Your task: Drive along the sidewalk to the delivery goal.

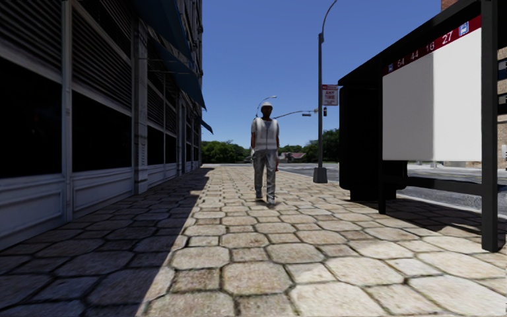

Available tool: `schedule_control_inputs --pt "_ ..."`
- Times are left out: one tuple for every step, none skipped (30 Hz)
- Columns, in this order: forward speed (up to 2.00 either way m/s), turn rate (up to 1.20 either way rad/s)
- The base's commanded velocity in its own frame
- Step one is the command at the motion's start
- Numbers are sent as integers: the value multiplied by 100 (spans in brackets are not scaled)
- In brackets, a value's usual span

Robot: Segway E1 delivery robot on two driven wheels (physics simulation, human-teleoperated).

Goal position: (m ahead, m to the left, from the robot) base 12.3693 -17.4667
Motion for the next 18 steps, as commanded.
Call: schedule_control_inputs --pt "171 120" --pt "171 120" --pt "171 120" --pt "171 120" --pt "171 120" --pt "171 120" --pt "171 120" --pt "171 120" --pt "171 120" --pt "171 120" --pt "171 120" --pt "171 73" --pt "171 0" --pt "178 0" --pt "182 0" --pt "185 0" --pt "185 0" --pt "188 0"
